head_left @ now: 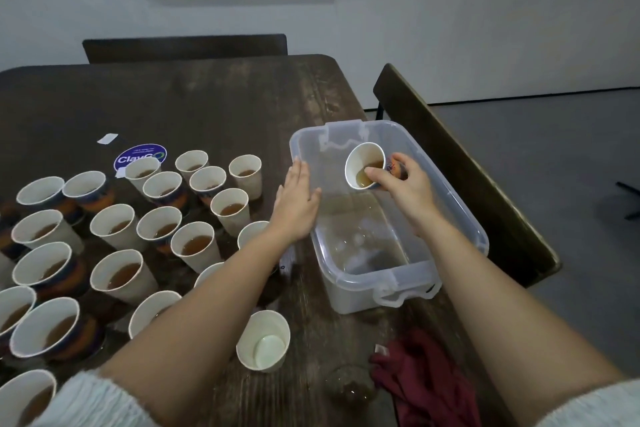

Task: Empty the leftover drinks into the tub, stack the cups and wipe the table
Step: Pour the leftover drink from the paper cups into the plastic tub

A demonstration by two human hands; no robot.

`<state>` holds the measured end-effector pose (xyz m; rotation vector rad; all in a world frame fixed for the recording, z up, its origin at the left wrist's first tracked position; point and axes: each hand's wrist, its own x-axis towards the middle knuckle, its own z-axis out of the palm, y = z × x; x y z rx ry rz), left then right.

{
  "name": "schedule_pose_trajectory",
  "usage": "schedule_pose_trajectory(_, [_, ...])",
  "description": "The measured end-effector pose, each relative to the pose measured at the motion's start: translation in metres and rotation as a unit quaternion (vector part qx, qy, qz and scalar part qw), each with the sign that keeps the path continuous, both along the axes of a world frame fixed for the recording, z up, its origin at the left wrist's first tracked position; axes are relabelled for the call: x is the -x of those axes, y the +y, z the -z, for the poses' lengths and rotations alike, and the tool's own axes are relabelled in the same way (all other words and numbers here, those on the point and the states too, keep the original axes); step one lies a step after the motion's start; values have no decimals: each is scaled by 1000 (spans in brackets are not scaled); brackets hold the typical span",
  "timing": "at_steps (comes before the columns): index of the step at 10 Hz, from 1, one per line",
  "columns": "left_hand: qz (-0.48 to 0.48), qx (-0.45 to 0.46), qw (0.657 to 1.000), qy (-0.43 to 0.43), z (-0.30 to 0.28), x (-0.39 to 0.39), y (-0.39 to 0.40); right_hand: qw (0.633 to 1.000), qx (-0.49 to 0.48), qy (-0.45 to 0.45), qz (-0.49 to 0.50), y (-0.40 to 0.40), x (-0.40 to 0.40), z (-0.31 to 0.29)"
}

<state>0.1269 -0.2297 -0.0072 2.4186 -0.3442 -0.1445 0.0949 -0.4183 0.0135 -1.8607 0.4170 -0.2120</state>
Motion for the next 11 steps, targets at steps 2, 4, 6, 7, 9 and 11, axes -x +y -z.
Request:
schedule_pose_trajectory(2, [-3, 5, 1000, -8, 2, 1, 1, 997, 77, -20, 8, -2, 1, 2])
schedule_pose_trajectory(4, [-2, 6, 1000, -12, 3, 1, 1, 993, 113, -14, -4, -1, 1, 2])
schedule_pose_trajectory(6, [1, 10, 1000, -11, 3, 2, 2, 992, 126, -14, -8, -1, 3, 3])
schedule_pose_trajectory(7, [1, 11, 1000, -12, 4, 2, 1, 991, 135, -15, -10, 0, 3, 3])
schedule_pose_trajectory(9, [0, 13, 1000, -10, 5, 1, 1, 987, 156, -16, -16, 1, 3, 5])
schedule_pose_trajectory(11, [0, 12, 1000, -10, 4, 1, 1, 986, 163, -17, -19, 1, 5, 4])
